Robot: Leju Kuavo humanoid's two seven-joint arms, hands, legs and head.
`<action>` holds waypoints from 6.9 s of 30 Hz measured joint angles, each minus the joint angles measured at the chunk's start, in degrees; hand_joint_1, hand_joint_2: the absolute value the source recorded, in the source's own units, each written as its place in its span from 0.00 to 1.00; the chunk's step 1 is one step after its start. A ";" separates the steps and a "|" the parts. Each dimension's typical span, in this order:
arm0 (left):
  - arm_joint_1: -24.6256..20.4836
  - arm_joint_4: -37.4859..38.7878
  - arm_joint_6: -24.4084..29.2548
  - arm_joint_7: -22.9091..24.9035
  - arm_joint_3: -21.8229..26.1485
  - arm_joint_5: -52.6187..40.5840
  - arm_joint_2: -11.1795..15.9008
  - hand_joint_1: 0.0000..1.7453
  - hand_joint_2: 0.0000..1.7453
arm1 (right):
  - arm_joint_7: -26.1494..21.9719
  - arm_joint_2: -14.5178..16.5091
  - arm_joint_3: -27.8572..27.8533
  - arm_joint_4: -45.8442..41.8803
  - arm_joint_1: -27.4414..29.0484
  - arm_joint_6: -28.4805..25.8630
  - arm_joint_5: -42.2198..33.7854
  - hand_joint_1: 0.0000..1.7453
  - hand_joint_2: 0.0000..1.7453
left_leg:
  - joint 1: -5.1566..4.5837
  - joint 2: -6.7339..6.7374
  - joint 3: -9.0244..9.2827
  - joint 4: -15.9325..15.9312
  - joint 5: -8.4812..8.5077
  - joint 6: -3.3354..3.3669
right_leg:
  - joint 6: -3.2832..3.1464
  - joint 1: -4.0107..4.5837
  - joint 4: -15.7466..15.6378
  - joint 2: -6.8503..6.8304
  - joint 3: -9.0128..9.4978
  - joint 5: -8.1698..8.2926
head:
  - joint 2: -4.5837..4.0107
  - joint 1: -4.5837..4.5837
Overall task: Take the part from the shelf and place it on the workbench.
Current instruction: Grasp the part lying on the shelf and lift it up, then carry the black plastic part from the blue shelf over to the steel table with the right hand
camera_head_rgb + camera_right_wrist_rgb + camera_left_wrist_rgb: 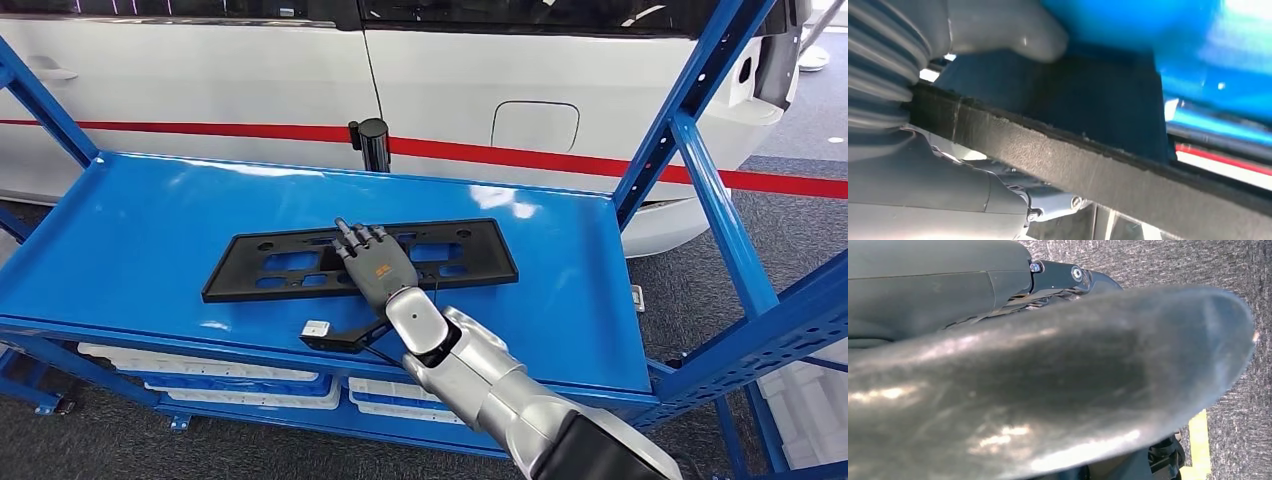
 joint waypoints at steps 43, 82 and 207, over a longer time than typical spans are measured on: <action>1.26 0.01 0.97 -5.65 1.11 1.68 -2.20 0.00 1.00 | -31.95 -8.10 -18.00 -51.62 24.53 -27.74 -38.07 1.00 1.00 | -0.04 -0.04 -0.73 0.01 -0.10 -0.06 | 0.00 -0.05 -0.02 0.00 -0.69 -0.02 | 0.00 0.01; 1.29 0.00 4.19 -7.54 4.24 3.61 -2.68 0.00 1.00 | -35.51 -19.10 -18.64 -68.14 26.97 -8.20 -67.96 1.00 1.00 | -0.04 -0.03 -0.75 0.01 -0.10 -0.06 | 0.00 -0.05 -0.02 -0.01 -0.69 -0.01 | 0.00 0.00; 1.10 0.00 3.11 -6.86 5.35 2.46 -3.02 0.00 1.00 | -38.65 -19.30 -23.74 -70.22 31.56 -8.96 -76.71 1.00 1.00 | -0.23 -0.17 -1.86 2.00 -0.14 0.56 | 0.46 0.02 0.69 -0.58 0.50 -1.13 | 0.00 0.46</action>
